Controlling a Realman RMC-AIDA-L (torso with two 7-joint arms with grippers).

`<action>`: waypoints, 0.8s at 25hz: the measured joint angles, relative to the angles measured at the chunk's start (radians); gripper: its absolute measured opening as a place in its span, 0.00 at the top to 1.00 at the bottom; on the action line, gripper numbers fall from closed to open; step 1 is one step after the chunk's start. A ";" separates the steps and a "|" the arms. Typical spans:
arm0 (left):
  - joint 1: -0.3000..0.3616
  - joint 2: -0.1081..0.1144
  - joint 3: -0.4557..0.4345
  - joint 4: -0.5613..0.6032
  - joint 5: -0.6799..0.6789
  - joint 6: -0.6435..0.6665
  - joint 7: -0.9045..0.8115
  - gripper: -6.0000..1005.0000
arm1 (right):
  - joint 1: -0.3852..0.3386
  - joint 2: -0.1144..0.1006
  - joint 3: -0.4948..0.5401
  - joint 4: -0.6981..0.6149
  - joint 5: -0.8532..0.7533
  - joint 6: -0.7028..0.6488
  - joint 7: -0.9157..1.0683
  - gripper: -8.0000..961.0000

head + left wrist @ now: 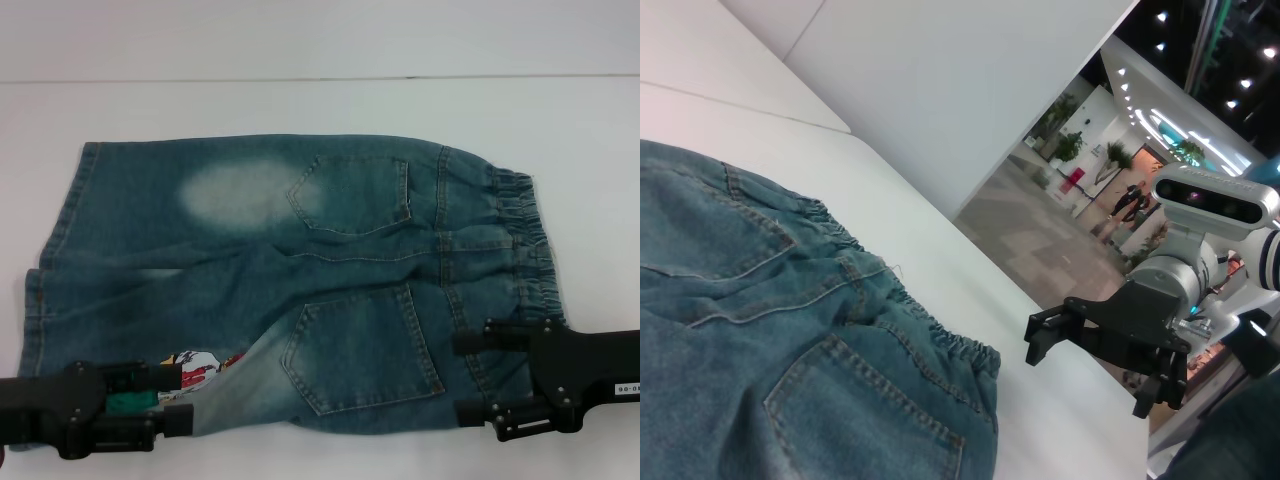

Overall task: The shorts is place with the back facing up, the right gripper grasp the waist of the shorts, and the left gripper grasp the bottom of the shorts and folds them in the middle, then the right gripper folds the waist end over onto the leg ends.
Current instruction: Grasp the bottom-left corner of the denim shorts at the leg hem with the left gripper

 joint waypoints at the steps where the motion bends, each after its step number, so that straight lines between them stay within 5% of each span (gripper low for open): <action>1: 0.000 0.000 0.000 0.000 0.000 0.003 0.000 0.20 | 0.000 0.000 0.000 0.000 0.000 0.000 0.000 0.03; 20: 0.000 0.001 0.000 0.000 -0.003 0.012 -0.001 0.21 | 0.000 0.005 0.000 0.000 0.000 0.000 0.001 0.04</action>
